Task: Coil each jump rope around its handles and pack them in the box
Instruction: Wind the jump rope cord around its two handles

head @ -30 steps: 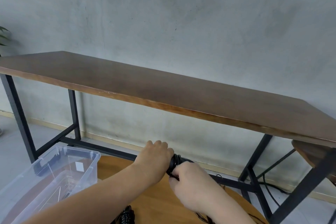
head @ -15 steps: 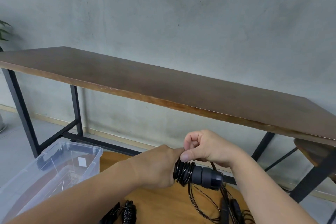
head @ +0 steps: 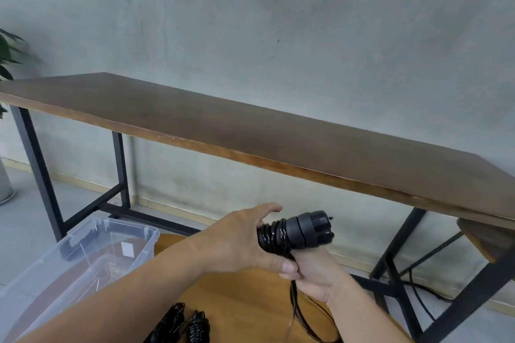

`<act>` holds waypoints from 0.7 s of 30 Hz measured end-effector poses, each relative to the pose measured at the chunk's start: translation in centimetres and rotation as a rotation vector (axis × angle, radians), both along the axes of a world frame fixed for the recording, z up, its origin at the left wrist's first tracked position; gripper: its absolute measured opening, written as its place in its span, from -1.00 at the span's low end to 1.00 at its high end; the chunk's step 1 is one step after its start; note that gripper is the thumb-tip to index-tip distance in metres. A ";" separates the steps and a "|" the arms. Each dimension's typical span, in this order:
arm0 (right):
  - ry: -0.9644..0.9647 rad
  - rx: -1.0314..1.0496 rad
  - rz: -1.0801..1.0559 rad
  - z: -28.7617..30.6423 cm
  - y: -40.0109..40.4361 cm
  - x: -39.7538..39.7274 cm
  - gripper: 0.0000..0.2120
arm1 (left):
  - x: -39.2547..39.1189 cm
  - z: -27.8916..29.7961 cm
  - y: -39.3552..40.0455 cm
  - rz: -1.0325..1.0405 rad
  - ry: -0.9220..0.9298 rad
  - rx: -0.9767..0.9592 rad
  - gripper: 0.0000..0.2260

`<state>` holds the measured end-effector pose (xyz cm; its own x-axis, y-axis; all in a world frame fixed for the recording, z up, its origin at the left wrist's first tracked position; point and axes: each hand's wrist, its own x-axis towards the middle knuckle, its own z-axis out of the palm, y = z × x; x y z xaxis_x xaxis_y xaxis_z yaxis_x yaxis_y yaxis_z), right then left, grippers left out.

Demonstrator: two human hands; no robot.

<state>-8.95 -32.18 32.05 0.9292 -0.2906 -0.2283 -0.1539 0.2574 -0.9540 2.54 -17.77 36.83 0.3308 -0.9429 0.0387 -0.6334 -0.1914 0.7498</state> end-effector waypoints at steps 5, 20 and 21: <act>0.102 -0.100 -0.050 -0.2 2.3 -0.8 -0.74 | 1.5 -0.6 -0.3 0.097 -0.111 -0.050 -0.65; 0.441 -1.201 0.078 4.4 4.9 -1.3 -0.65 | 1.8 -1.7 -1.7 0.135 -0.836 0.125 -0.60; 0.451 -1.253 0.090 4.8 5.1 -1.3 -0.67 | 1.6 -1.7 -1.7 0.133 -0.886 0.129 -0.60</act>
